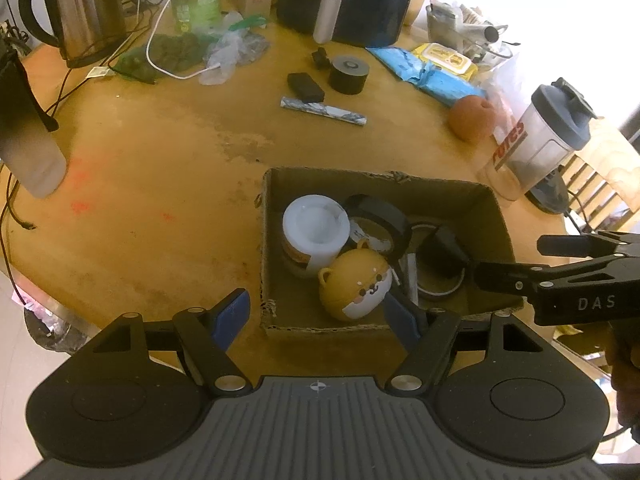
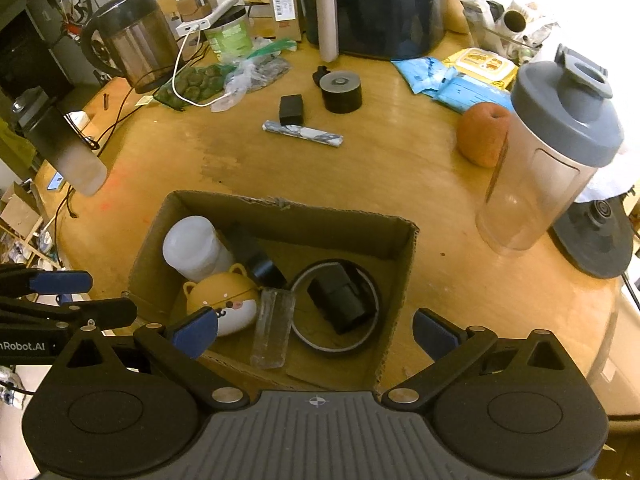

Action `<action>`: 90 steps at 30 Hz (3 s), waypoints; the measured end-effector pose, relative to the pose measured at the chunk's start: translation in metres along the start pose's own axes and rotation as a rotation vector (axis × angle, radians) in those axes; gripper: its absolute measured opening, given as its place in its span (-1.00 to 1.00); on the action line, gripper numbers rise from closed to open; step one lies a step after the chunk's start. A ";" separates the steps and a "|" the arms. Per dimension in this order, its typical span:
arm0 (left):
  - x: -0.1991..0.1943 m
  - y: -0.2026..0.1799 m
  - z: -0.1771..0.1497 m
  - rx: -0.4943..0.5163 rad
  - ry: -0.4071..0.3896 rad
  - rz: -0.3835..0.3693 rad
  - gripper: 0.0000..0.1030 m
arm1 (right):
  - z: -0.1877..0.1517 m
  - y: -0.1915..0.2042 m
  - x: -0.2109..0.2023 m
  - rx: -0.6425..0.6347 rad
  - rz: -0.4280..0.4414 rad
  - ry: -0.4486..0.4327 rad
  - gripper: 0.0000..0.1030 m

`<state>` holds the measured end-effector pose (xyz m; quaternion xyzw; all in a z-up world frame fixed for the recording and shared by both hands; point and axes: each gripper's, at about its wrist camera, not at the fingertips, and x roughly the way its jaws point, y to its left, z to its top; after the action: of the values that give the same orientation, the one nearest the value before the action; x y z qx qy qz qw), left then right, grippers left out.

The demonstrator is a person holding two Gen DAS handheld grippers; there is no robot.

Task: Organize rigid objects
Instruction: 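Withdraw both grippers from the box, then move the right gripper down to the marble-patterned stick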

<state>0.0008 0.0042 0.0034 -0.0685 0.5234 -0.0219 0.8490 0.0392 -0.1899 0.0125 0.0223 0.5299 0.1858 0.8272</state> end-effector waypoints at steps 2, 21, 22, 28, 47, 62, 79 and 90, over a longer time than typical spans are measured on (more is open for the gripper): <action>0.001 -0.001 0.001 0.006 0.001 -0.005 0.43 | -0.001 -0.001 -0.001 0.008 -0.009 -0.003 1.00; 0.009 0.000 0.017 0.033 0.002 -0.025 0.43 | 0.001 -0.007 -0.002 0.038 -0.041 -0.022 1.00; 0.009 0.000 0.018 0.034 0.000 -0.026 0.43 | 0.002 -0.007 -0.002 0.041 -0.043 -0.023 1.00; 0.012 0.004 0.028 0.041 -0.007 -0.036 0.43 | 0.007 -0.009 0.002 0.057 -0.053 -0.028 1.00; 0.028 0.014 0.064 0.084 -0.014 -0.062 0.43 | 0.026 -0.017 0.016 0.116 -0.089 -0.032 1.00; 0.040 0.024 0.089 0.091 -0.020 -0.095 0.43 | 0.053 -0.009 0.033 0.098 -0.076 -0.038 1.00; 0.054 0.046 0.100 0.056 0.014 -0.087 0.43 | 0.107 0.005 0.082 -0.034 -0.014 -0.052 0.99; 0.051 0.056 0.103 0.039 0.015 -0.078 0.43 | 0.147 0.018 0.132 -0.156 0.051 -0.004 0.62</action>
<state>0.1134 0.0634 -0.0040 -0.0722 0.5262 -0.0656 0.8448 0.2130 -0.1058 -0.0337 -0.0285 0.5116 0.2476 0.8223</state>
